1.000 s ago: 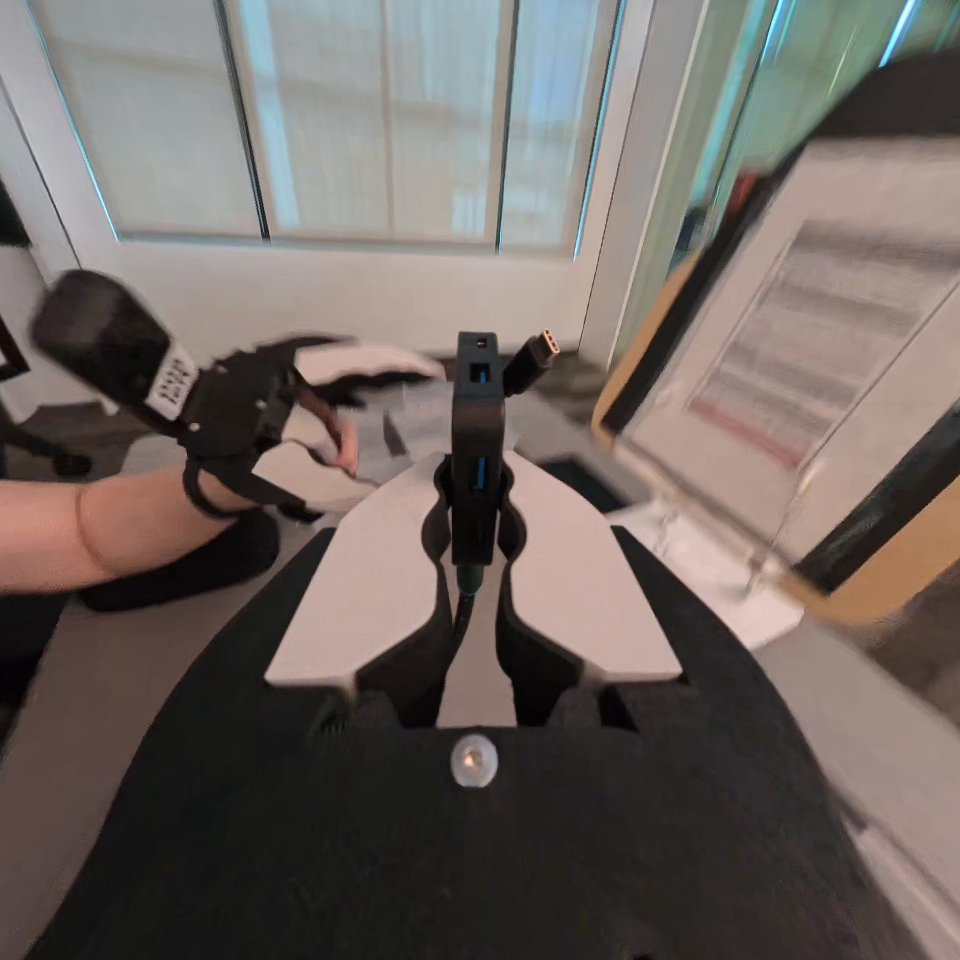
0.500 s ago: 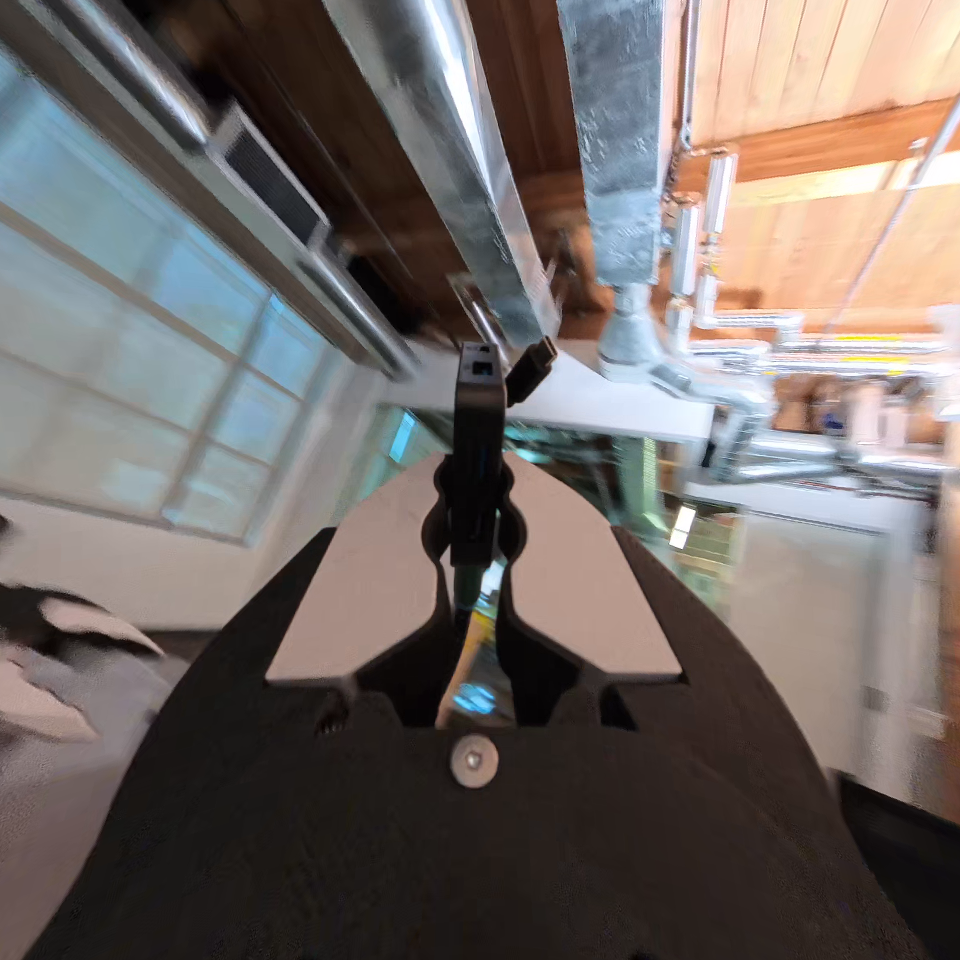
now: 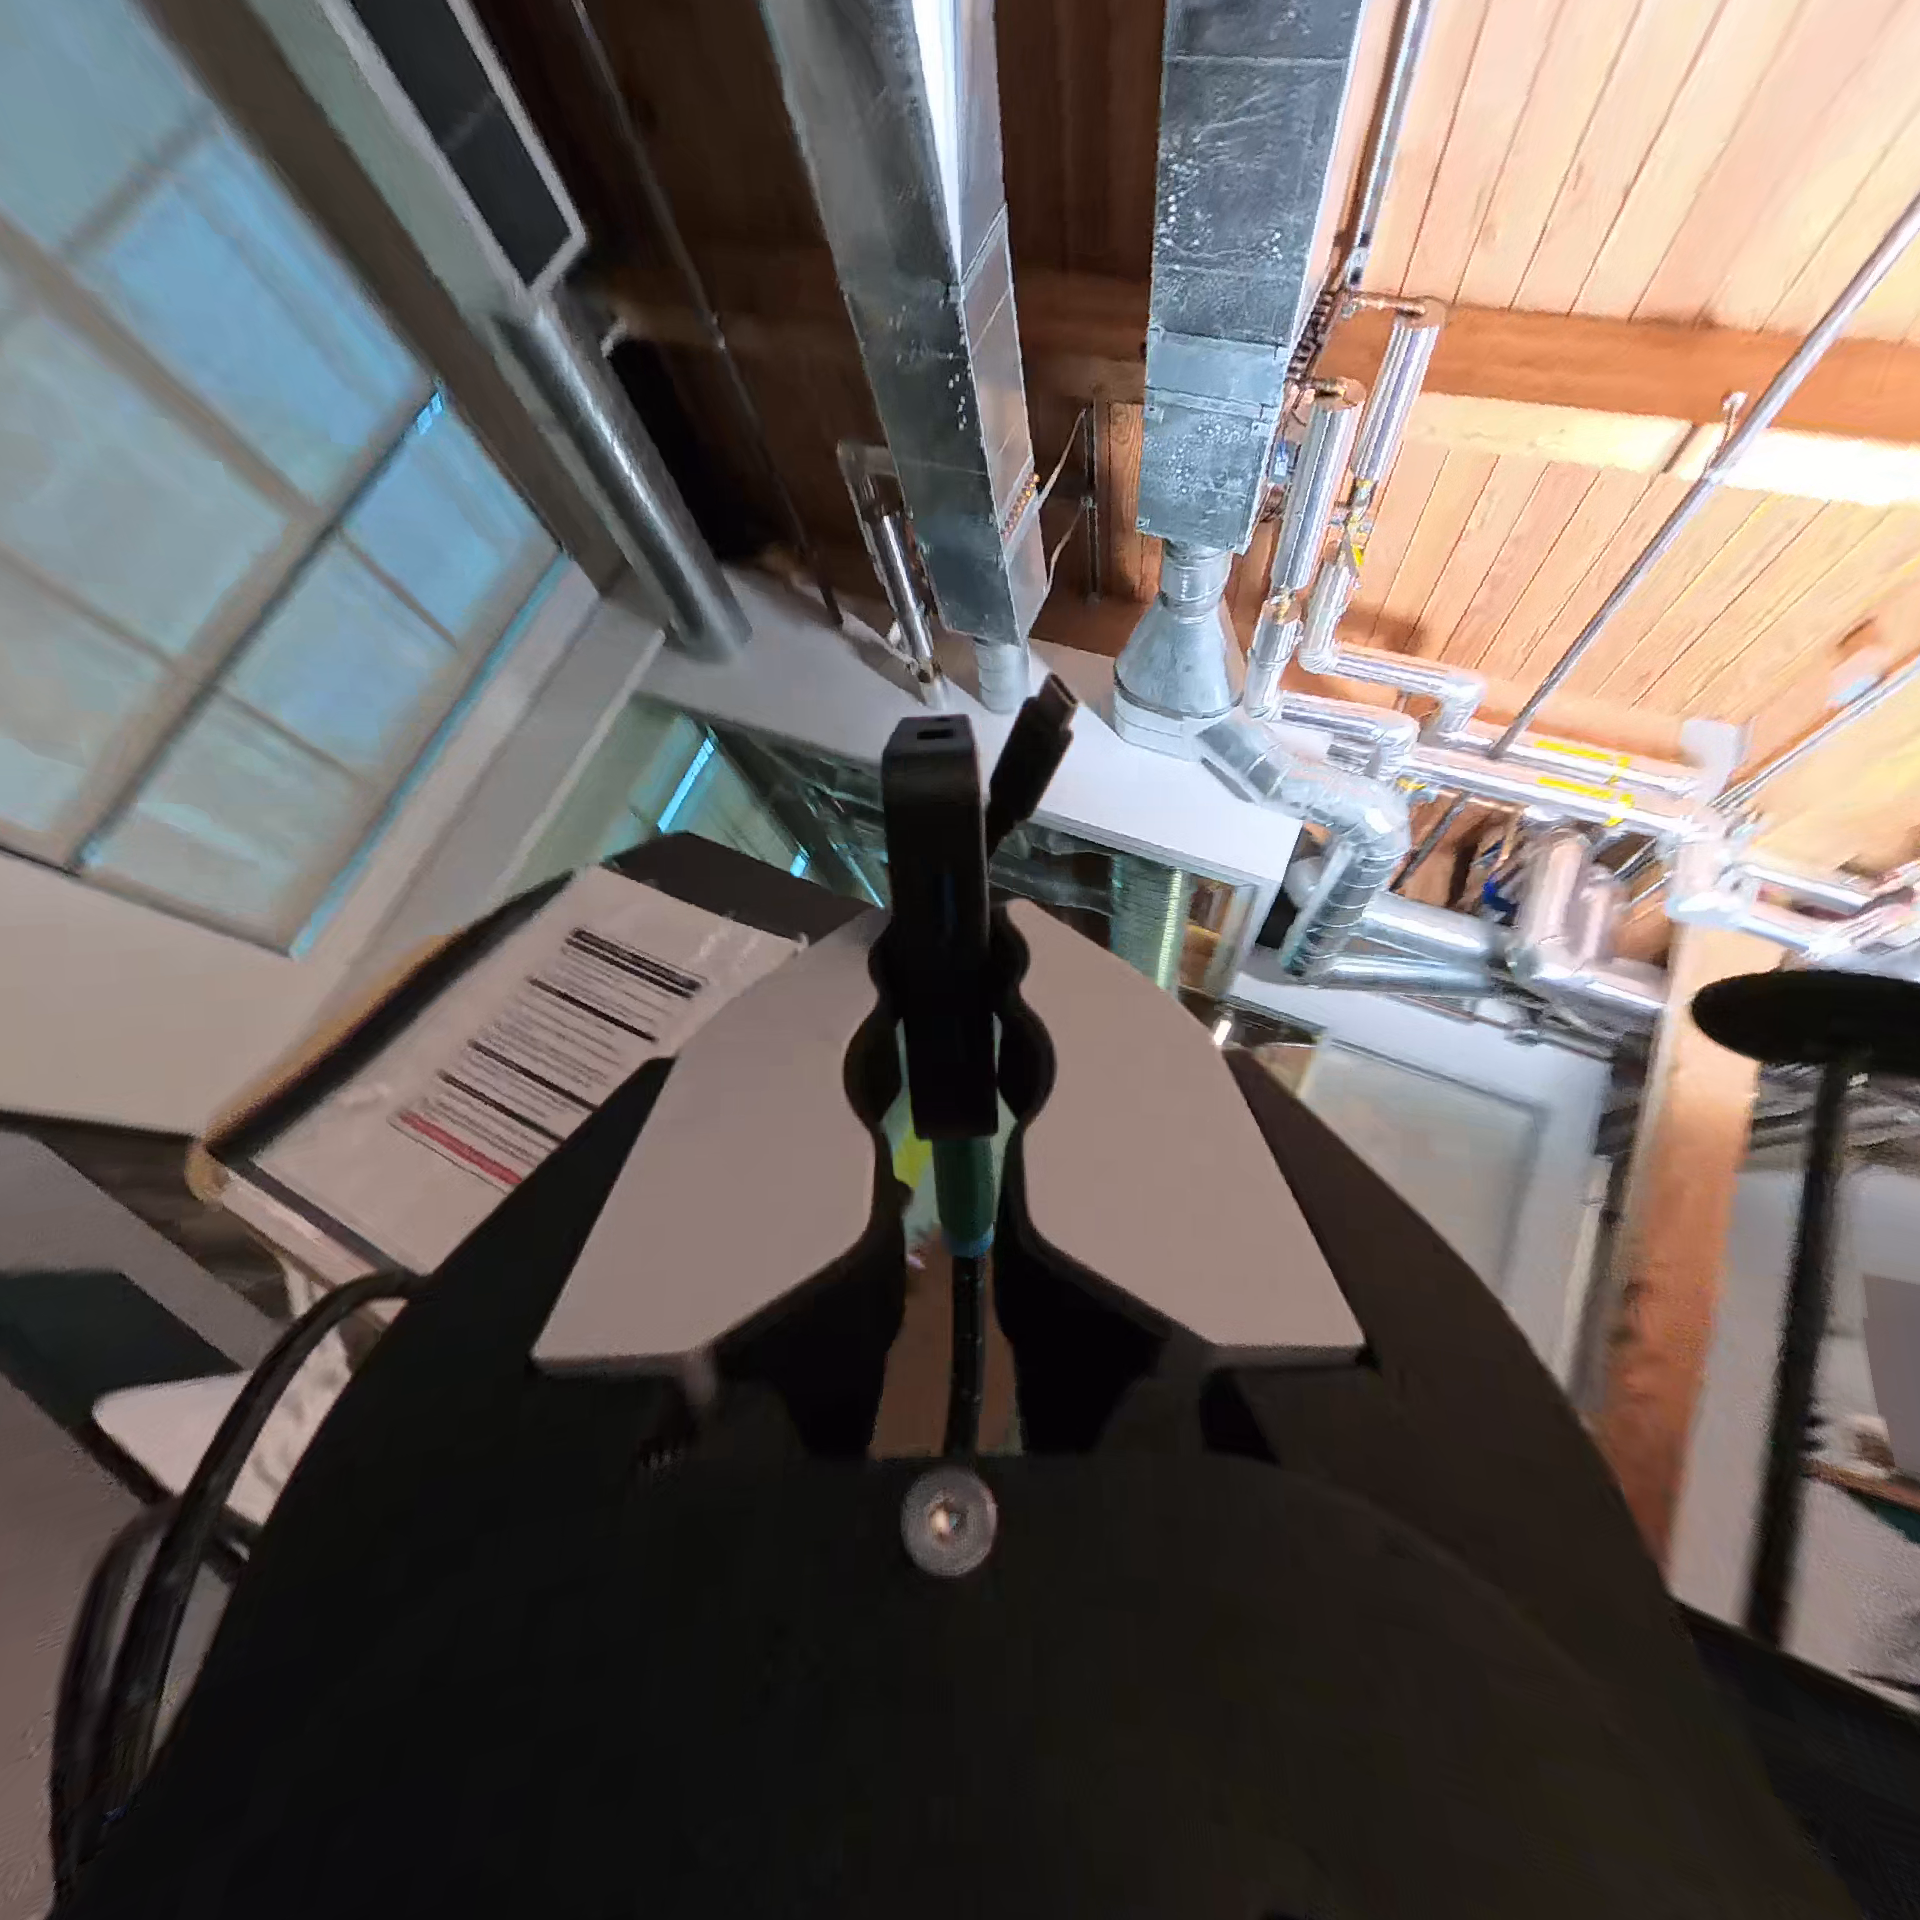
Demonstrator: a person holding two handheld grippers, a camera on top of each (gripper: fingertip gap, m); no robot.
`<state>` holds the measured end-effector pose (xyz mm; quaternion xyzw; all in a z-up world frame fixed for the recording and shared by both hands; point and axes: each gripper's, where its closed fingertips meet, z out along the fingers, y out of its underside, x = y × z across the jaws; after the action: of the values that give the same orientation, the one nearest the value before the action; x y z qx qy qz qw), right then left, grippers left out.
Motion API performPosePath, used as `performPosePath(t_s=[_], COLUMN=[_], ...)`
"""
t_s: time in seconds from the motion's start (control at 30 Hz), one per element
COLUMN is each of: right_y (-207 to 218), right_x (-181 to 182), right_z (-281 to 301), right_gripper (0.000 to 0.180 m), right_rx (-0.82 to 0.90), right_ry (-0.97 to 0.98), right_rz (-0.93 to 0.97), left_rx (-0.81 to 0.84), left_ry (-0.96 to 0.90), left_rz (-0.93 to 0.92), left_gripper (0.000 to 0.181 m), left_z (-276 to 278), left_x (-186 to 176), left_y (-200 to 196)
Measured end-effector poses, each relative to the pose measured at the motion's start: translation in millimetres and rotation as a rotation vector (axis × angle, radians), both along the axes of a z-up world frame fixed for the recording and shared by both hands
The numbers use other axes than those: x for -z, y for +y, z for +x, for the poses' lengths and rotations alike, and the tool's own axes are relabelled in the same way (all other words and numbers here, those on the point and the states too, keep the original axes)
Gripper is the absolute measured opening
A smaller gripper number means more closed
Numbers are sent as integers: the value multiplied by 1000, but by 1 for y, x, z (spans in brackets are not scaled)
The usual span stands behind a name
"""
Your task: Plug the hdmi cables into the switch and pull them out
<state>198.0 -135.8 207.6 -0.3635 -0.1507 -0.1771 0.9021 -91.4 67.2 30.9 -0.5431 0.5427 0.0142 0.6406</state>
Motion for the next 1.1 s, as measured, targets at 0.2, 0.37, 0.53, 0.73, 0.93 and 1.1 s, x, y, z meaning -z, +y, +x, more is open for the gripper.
performPosePath(t_s=[0.2,0.37,0.53,0.73,0.93,1.1], right_y=[-2,32,70,82,68,71], right_x=[-9,10,76,183,238,243], right_z=[-8,1,26,50,68,71], right_gripper=[14,14,14,15,15,16], right_rx=[-203,-349,-305,-103,-102,-144], right_ry=[120,282,315,325,672,688], right_rz=[77,-83,-465,-1101,-1394,-1378], left_rx=[6,17,29,44,56,59], left_ry=[9,12,19,42,84,113], left_rz=[-5,-4,-8,-18,-29,-27], left_gripper=[66,65,65,65,64,61], left_z=[1,2,4,9,13,16], left_x=[2,2,4,11,21,28], left_y=[0,-2,-5,-7,-10,-12])
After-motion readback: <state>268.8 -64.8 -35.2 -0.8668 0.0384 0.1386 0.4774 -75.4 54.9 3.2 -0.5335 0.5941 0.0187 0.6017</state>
